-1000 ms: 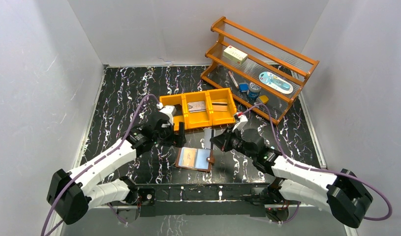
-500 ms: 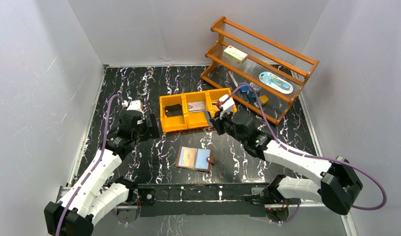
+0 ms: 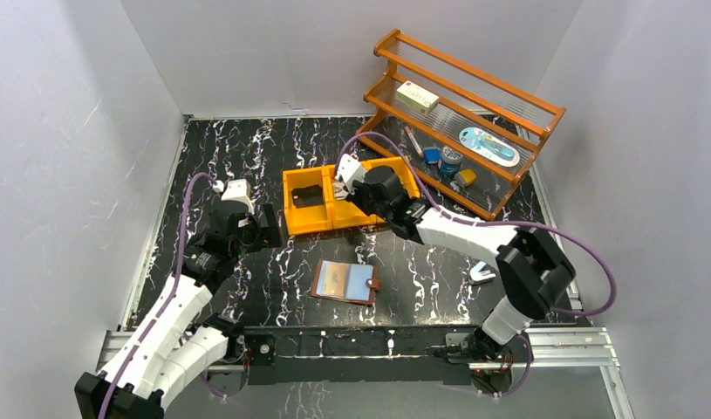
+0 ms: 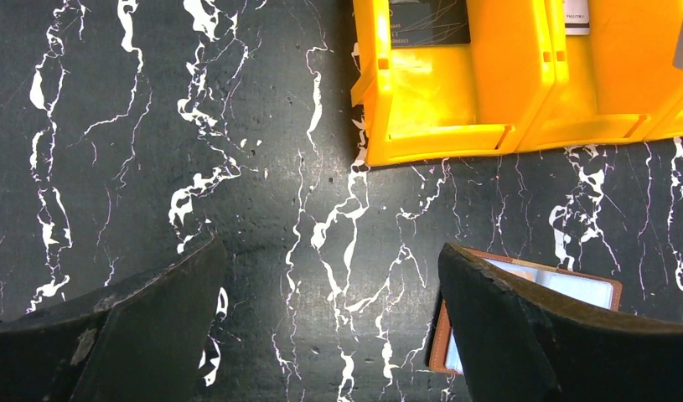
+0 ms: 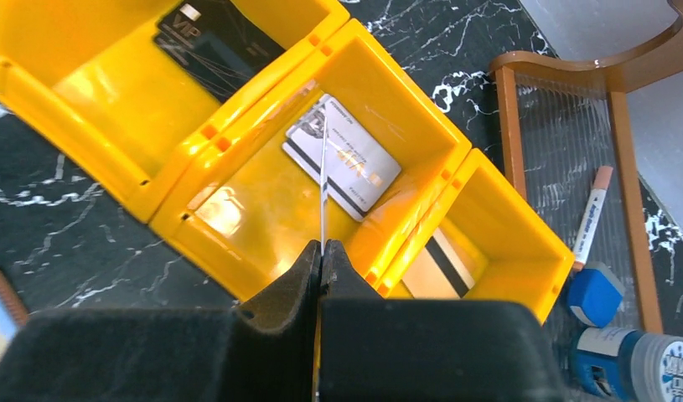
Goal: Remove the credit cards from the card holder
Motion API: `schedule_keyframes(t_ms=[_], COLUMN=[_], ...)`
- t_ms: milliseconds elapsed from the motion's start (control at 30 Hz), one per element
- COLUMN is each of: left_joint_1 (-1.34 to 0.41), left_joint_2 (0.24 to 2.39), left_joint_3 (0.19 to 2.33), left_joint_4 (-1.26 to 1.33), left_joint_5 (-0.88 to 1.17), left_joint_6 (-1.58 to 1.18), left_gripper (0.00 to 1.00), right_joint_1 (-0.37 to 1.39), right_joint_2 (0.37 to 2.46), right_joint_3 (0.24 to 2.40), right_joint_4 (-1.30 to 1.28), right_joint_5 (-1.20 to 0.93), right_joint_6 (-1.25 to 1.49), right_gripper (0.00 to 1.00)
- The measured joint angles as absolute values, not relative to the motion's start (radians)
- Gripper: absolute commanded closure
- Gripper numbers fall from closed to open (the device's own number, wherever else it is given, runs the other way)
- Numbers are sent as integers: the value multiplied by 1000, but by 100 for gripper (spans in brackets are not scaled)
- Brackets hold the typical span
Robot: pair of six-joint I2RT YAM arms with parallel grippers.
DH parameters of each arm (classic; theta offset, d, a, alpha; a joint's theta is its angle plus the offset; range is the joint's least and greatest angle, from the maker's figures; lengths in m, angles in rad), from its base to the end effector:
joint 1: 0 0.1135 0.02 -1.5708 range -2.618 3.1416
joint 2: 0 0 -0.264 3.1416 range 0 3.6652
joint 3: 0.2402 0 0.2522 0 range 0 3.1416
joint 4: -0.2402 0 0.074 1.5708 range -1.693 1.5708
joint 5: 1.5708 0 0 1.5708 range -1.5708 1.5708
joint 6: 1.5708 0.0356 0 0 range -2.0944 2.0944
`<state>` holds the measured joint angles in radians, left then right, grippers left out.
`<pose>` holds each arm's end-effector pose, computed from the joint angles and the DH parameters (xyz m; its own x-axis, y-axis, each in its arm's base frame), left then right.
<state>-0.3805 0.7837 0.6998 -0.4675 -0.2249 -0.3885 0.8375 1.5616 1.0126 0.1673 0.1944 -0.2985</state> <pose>0.1652 -0.0575 0.2822 -0.5205 -0.1895 -0.8326 -0.0124 0.9766 -0.2145 0.2454 0.2621 0.2603 -0.0592 -0.4968 -0.8658 -0.6554 0.6736 -0.3417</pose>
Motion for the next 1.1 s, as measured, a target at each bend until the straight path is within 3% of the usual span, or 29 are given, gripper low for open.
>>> schedule_keyframes(t_ms=[700, 1100], left_joint_1=[-381, -381], left_joint_2=[825, 833], left_joint_3=[700, 700], left_joint_4=[-460, -458], left_joint_5=[-221, -220], left_joint_6=[-356, -350], left_gripper=[2, 2], right_joint_1=[772, 772], right_joint_2=[1973, 2068], right_joint_3=[1379, 1407], right_joint_4=[33, 48], right_joint_5=[146, 164], right_joint_6=[-689, -850], right_gripper=[100, 100])
